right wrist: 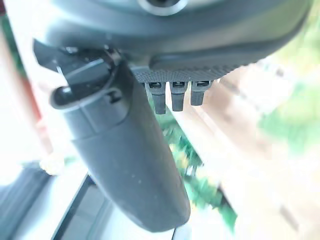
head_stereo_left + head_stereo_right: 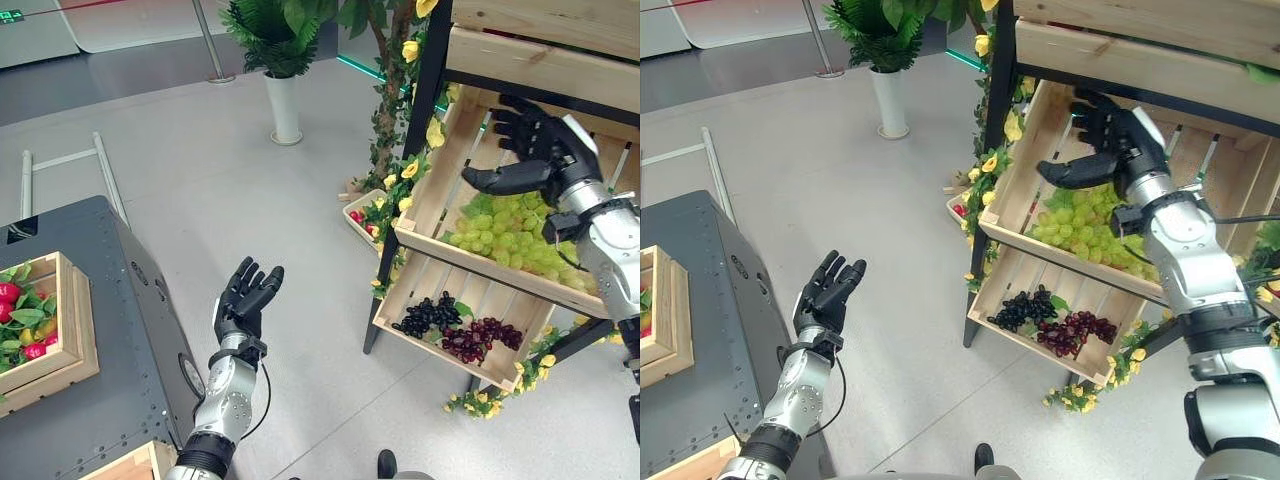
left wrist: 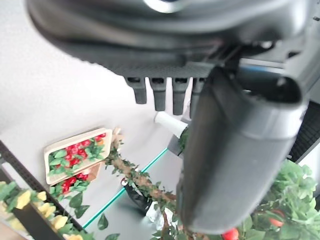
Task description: Pick up the fruits from the basket on one side to the basket on the other side
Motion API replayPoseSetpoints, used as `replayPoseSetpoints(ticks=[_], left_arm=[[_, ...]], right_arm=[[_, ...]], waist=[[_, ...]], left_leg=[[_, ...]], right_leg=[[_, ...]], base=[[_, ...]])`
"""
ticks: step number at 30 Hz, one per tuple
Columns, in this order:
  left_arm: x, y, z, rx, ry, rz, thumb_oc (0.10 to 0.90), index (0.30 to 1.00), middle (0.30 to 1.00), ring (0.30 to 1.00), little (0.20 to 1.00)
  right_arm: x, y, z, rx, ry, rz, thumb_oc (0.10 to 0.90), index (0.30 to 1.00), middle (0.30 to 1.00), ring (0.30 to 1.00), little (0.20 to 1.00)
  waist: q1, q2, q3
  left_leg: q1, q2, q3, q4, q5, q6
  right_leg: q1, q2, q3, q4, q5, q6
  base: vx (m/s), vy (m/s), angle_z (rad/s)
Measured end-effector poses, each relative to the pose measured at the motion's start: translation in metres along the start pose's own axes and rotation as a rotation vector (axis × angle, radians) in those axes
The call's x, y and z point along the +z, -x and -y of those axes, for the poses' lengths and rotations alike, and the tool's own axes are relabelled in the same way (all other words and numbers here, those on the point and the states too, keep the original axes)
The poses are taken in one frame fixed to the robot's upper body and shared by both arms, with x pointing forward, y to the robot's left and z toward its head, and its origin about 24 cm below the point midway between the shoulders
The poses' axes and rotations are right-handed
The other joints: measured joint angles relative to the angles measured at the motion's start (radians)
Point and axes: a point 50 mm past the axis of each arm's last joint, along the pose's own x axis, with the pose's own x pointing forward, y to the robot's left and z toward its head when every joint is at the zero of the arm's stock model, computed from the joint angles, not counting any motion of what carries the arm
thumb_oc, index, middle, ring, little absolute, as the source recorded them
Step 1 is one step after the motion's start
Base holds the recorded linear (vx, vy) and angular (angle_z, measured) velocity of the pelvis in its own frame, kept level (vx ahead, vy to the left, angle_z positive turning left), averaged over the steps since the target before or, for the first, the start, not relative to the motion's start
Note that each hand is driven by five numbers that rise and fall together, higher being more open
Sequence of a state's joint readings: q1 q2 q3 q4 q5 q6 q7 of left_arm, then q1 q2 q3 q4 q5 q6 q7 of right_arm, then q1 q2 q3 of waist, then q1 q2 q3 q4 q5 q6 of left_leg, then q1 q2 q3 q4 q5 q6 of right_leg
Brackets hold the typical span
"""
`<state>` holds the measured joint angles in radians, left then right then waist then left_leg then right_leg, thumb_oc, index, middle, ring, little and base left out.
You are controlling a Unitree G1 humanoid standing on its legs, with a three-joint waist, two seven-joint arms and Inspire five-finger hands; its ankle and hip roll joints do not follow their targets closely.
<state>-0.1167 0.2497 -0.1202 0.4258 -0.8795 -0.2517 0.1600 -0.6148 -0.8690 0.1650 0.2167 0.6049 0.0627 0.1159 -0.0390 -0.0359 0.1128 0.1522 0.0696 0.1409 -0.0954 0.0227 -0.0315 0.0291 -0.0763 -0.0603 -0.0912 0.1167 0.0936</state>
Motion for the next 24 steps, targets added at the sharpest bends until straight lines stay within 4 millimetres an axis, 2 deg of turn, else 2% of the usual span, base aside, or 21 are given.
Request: replayPoseSetpoints(ticks=[4, 12, 16, 21, 24], left_arm=[[0.0, 0.0, 0.0, 0.001, 0.0, 0.0, 0.8, 0.9, 0.9, 0.9, 0.9], [0.0, 0.0, -0.001, 0.003, -0.001, 0.001, 0.8, 0.9, 0.9, 0.9, 0.9], [0.001, 0.0, -0.002, 0.007, 0.0, 0.003, 0.8, 0.9, 0.9, 0.9, 0.9], [-0.001, 0.001, -0.002, 0.013, 0.0, -0.001, 0.8, 0.9, 0.9, 0.9, 0.9], [-0.008, 0.008, -0.01, 0.044, -0.005, -0.023, 0.8, 0.9, 0.9, 0.9, 0.9]], right_arm=[[-0.003, 0.005, -0.015, 0.069, -0.015, 0.013, 0.8, 0.9, 0.9, 0.9, 0.9], [-0.029, 0.019, -0.04, 0.142, -0.096, -0.041, 0.8, 0.9, 0.9, 0.9, 0.9], [-0.035, 0.025, -0.049, 0.165, -0.145, -0.046, 0.8, 0.9, 0.9, 0.9, 0.9], [-0.053, 0.048, -0.066, 0.192, -0.239, -0.076, 0.8, 0.9, 0.9, 0.9, 0.9], [-0.066, 0.061, -0.09, 0.201, -0.419, -0.083, 0.8, 0.9, 0.9, 0.9, 0.9]], waist=[[-0.002, -0.003, -0.001], [-0.018, -0.02, -0.008], [-0.031, -0.02, -0.008], [-0.039, -0.021, -0.008], [-0.051, -0.02, -0.008]], left_leg=[[0.0, 0.0, 0.001, 0.0, 0.0, 0.0], [0.0, 0.0, 0.003, 0.0, 0.0, 0.0], [0.0, 0.001, 0.005, 0.0, 0.0, 0.0], [0.001, 0.001, 0.008, 0.0, -0.001, 0.0], [0.003, 0.001, 0.016, 0.0, -0.001, 0.001]], right_leg=[[-0.001, 0.0, 0.0, 0.0, 0.0, 0.0], [-0.002, 0.0, 0.003, 0.0, 0.0, 0.0], [-0.003, 0.001, 0.004, 0.0, 0.0, 0.0], [-0.004, 0.002, 0.007, 0.0, 0.0, 0.0], [-0.006, 0.003, 0.016, -0.001, -0.001, -0.001]], base=[[0.0, 0.0, 0.0], [0.0, 0.0, 0.0], [0.0, 0.0, 0.0], [0.0, 0.0, 0.0], [0.0, -0.002, -0.08]])
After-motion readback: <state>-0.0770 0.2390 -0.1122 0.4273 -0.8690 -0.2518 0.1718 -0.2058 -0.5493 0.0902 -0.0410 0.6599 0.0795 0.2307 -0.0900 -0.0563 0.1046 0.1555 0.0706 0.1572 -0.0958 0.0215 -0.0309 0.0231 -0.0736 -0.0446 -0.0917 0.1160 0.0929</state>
